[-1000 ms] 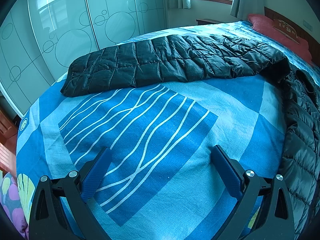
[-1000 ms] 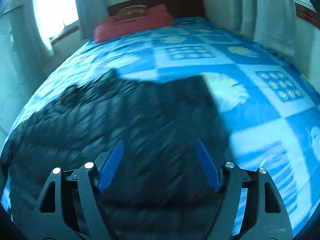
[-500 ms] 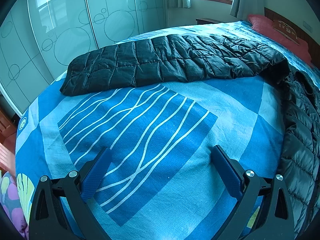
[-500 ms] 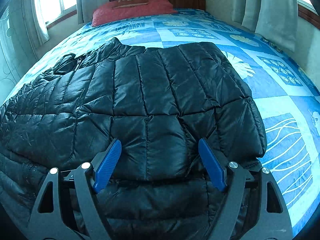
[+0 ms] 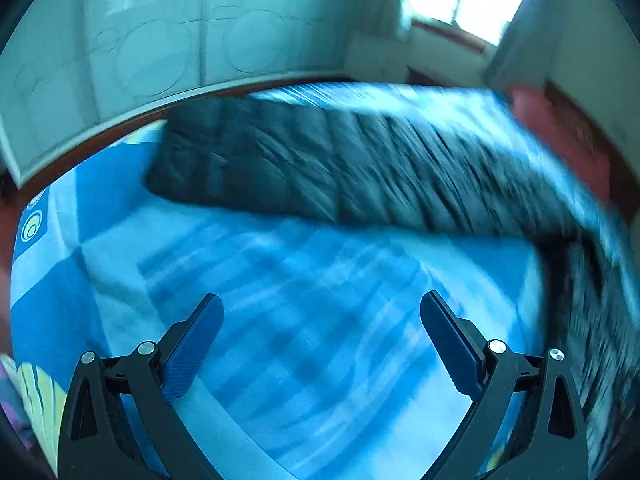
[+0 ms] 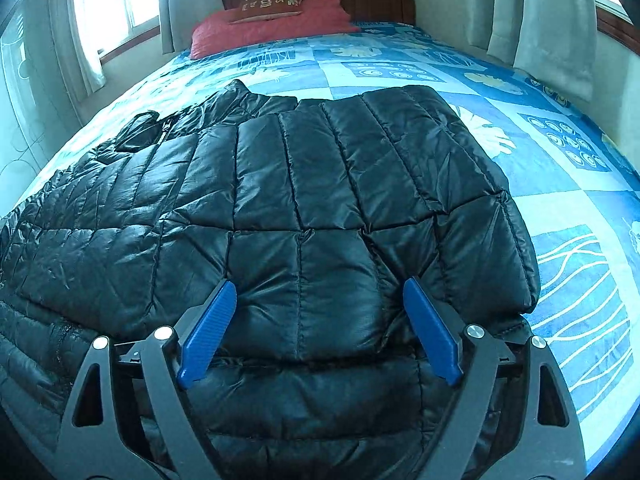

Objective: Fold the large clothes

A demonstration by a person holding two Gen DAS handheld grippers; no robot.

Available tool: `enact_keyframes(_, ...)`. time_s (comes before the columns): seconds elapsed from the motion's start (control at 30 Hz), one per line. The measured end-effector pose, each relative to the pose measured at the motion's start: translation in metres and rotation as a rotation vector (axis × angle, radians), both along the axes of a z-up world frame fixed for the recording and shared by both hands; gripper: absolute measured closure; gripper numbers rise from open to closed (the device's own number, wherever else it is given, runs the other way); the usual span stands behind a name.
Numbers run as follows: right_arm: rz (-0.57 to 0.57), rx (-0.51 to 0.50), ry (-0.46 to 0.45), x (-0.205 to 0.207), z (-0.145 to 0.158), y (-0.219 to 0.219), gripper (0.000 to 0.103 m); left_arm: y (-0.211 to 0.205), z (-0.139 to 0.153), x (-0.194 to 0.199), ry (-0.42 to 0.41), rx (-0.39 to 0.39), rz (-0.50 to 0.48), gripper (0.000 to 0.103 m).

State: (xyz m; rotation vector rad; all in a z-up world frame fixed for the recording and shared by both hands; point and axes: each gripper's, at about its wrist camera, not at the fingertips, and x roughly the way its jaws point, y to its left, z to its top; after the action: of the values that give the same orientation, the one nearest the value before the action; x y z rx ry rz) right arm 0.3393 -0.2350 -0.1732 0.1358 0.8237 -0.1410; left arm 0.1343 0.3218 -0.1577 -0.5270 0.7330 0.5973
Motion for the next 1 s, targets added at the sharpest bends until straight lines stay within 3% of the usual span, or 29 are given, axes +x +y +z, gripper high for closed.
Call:
enact_keyframes(0.17, 0.002, -0.007, -0.001, 0.0, 0.0, 0.0, 0.017, 0.068, -0.007, -0.01, -0.097, -0.125, 0.128, 0.005)
enact_keyframes(0.43, 0.003, -0.011, -0.002, -0.001, 0.0, 0.0, 0.017, 0.113, -0.009, -0.016, -0.286, -0.219, 0.203, 0.007)
enact_keyframes(0.47, 0.003, -0.009, -0.002, -0.001, 0.0, 0.0, 0.017, 0.115, -0.007, -0.017, -0.293, -0.221, 0.214, 0.012)
enact_keyframes(0.5, 0.003, -0.009, -0.002, -0.001, 0.0, 0.0, 0.017, 0.117, -0.007, -0.018, -0.291, -0.216, 0.223, 0.027)
enact_keyframes(0.6, 0.004, -0.009, -0.002, -0.001, 0.0, 0.0, 0.017, 0.121, -0.007, -0.021, -0.283, -0.217, 0.247, 0.047)
enact_keyframes(0.73, 0.004, -0.009, -0.002, -0.001, 0.0, -0.001, 0.017, 0.127, -0.008, -0.027, -0.259, -0.19, 0.273, 0.066)
enact_keyframes(0.8, 0.004, -0.008, -0.003, -0.001, 0.0, 0.0, 0.017, 0.127, -0.007, -0.025, -0.24, -0.174, 0.273, 0.082)
enact_keyframes(0.87, 0.004, -0.007, -0.004, -0.001, 0.0, 0.0, 0.017, 0.129, -0.006, -0.022, -0.245, -0.172, 0.26, 0.09)
enact_keyframes(1.0, 0.005, -0.003, -0.006, 0.0, 0.001, -0.002, 0.017, 0.123, 0.002, -0.014, -0.223, -0.133, 0.234, 0.092)
